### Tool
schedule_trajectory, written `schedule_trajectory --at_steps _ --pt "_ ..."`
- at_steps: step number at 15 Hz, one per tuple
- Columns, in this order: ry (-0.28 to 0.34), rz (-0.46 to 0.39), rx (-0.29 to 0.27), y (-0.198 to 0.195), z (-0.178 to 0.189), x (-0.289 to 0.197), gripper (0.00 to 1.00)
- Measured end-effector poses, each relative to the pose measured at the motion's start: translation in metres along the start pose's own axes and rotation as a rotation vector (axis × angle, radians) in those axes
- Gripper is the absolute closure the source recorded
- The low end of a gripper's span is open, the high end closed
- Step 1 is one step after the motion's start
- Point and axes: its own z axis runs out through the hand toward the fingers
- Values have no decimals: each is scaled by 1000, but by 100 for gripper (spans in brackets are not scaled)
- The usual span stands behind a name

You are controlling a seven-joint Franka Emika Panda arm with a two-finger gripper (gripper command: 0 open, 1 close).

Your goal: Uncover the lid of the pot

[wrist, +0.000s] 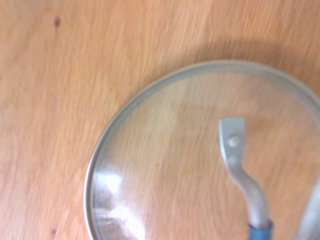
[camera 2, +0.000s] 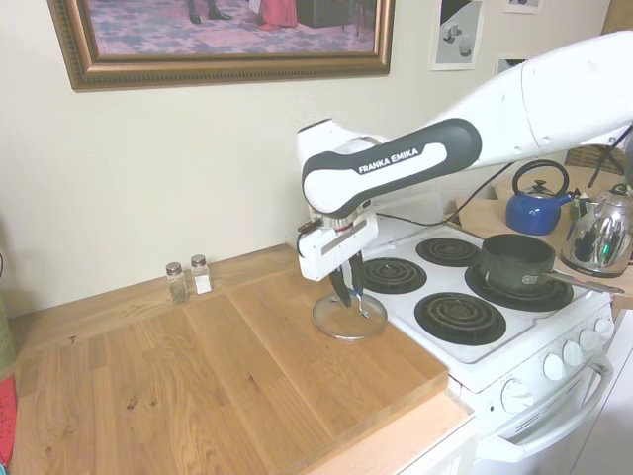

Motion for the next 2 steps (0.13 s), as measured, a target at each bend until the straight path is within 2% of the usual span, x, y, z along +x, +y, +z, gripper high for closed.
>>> schedule_trajectory --at_steps 2 --pt "51 -3 25 10 -27 -7 0"
